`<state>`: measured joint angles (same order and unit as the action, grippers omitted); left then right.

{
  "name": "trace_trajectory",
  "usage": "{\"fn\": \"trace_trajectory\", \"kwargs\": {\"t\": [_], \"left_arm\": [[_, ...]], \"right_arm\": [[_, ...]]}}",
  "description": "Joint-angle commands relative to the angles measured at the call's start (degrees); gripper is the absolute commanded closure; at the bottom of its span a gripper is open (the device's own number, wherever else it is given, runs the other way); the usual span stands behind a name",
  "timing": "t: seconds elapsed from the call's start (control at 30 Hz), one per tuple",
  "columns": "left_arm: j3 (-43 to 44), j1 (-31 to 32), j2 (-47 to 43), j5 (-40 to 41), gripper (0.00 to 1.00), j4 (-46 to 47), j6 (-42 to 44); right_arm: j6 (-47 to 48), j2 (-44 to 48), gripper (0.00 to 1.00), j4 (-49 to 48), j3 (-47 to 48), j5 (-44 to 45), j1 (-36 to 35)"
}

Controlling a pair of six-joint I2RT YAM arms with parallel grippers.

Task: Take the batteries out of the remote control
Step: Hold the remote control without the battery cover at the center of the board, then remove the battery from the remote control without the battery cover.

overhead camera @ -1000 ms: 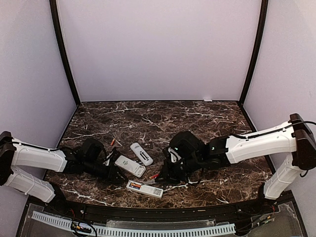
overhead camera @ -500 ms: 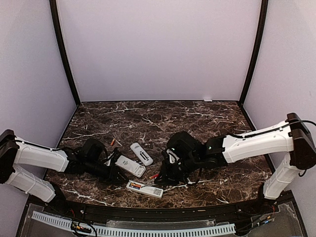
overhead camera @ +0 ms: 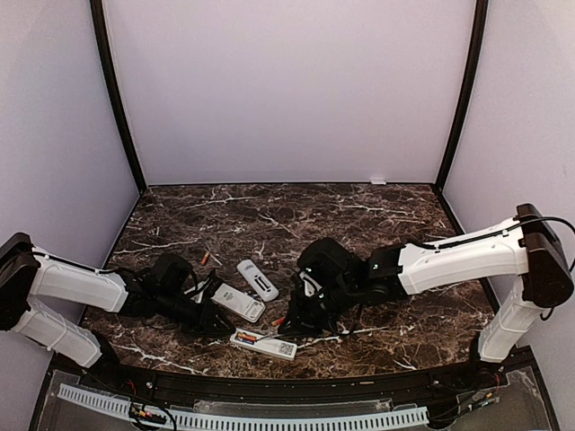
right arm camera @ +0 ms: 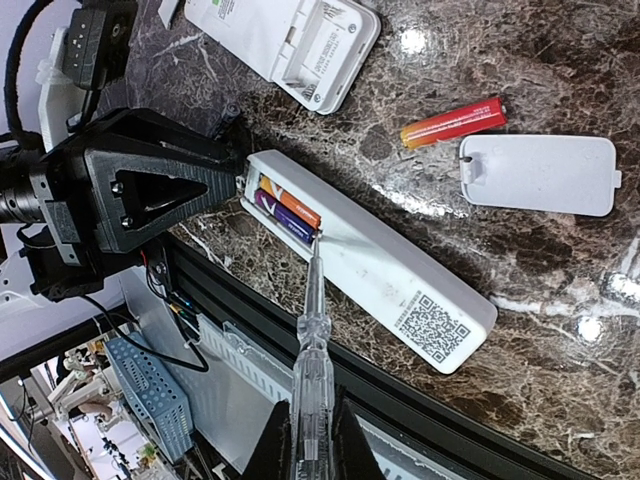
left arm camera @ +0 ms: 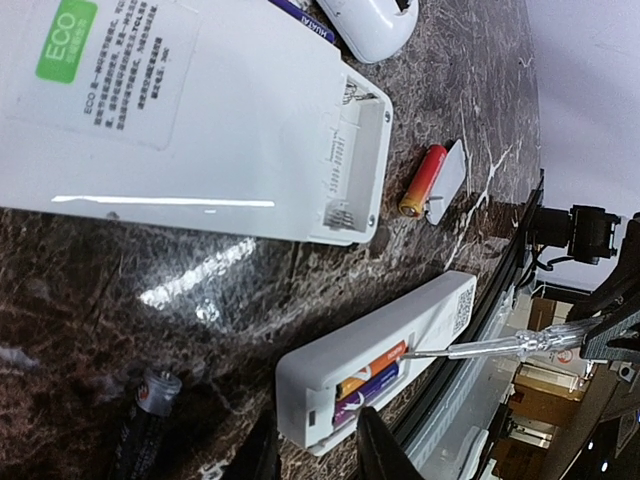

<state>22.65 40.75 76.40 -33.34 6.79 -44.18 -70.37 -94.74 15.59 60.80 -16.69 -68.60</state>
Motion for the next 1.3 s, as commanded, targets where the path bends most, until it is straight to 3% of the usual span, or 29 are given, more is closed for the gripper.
{"fn": "trace_trajectory", "kwargs": {"t": [0.0,1.27], "left_arm": [[-1.0,0.4,0.5,-0.7,0.73,0.3,0.6],[0.4,0.9,5.5,-1.8,0.84,1.0,1.7]], "right_arm": [[-1.2,-0.8,1.00,3.3,0.6,2.6,-0.5],[-1.5,0.3,1.00,7.3,2.5,6.3,-0.6]]}}
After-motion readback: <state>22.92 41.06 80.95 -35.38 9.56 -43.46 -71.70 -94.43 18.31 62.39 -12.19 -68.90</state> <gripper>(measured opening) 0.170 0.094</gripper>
